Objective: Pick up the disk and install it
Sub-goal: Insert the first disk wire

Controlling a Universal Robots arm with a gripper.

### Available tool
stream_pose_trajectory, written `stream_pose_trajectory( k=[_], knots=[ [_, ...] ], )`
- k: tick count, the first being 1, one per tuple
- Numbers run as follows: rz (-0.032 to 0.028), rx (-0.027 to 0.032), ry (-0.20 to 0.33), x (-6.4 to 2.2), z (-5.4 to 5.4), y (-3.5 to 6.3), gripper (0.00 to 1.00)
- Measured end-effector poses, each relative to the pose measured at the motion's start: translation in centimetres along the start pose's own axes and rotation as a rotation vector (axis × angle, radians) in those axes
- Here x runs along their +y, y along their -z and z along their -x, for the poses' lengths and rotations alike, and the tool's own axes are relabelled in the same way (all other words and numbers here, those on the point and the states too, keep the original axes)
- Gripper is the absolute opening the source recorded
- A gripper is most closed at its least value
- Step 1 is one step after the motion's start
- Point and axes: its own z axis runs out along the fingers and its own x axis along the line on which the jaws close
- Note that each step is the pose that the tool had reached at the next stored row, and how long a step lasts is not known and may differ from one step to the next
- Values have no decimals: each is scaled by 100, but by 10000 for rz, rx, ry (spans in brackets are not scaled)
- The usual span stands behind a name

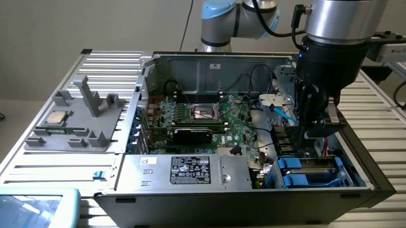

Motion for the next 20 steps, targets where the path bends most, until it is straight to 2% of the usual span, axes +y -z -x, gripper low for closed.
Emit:
stream_pose_trajectory(
  k=[1,3,5,12,13,15,20],
  knots=[
    [-7,53,-4,0,0,0,19],
    [-17,136,-11,0,0,0,19],
    [-24,189,-16,0,0,0,16],
    [-24,194,-15,0,0,0,16],
    [-20,169,-13,1,0,0,16],
    [-9,82,-4,1,0,1,16],
    [31,-234,21,1,1,5,16]
  ],
)
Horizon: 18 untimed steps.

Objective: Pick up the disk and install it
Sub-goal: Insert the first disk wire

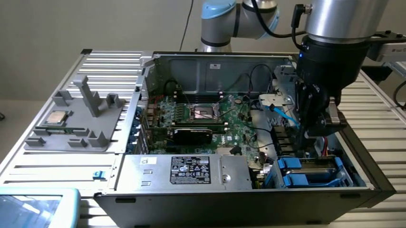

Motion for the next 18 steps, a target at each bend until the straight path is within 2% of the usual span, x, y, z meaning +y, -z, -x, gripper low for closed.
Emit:
stream_pose_trajectory(
  k=[4,5,6,8,9,13,18],
  knots=[
    [-11,-17,2,0,0,1,16],
    [-76,-25,13,-1,0,1,16],
    [-177,-37,32,0,0,1,16],
    [-453,-66,91,1,1,0,16],
    [-561,-79,114,4,0,0,16],
    [-852,-105,177,38,-2,-5,16],
    [-1195,-131,250,132,-11,-15,16]
  ],
)
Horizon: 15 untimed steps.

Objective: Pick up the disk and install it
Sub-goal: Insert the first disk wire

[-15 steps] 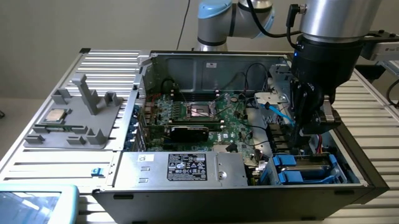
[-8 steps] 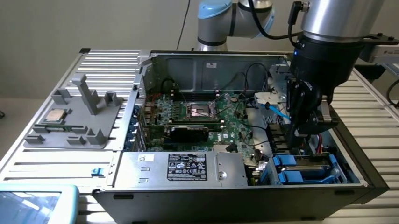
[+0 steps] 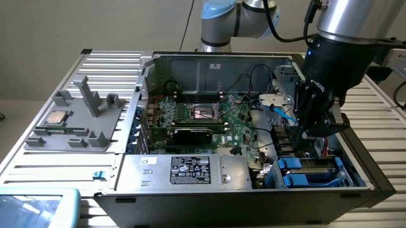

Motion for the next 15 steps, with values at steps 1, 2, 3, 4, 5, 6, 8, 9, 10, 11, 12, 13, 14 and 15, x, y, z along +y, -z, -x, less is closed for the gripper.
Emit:
stream_pose_trajectory(
  k=[1,2,3,4,5,6,8,9,10,11,12,13,14,15],
  knots=[
    [-19,-2,4,3,0,0,16],
    [-20,-2,4,3,0,0,16],
    [-20,-3,2,3,0,0,16],
    [-29,-5,6,24,-1,1,16],
    [-57,-8,12,55,-4,2,16],
    [-90,-11,20,89,-8,3,16],
    [-148,-18,32,151,-15,6,16],
    [-183,-21,39,180,-18,6,16],
    [-214,-25,46,199,-19,7,16],
    [-227,-26,49,201,-20,7,16],
    [-227,-26,49,201,-20,7,16],
    [-227,-26,48,201,-20,7,16],
    [-227,-26,49,201,-20,7,16],
    [-227,-26,49,201,-20,7,16]
  ],
)
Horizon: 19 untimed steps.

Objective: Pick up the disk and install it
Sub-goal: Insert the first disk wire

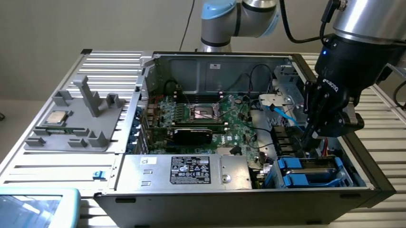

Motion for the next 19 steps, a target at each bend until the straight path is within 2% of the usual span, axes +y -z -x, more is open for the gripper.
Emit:
stream_pose_trajectory(
  k=[12,17,19],
  knots=[
    [-2,0,0,2,11,-2,16],
    [-66,17,16,25,120,-28,16],
    [-106,52,26,33,157,-47,16]
  ],
)
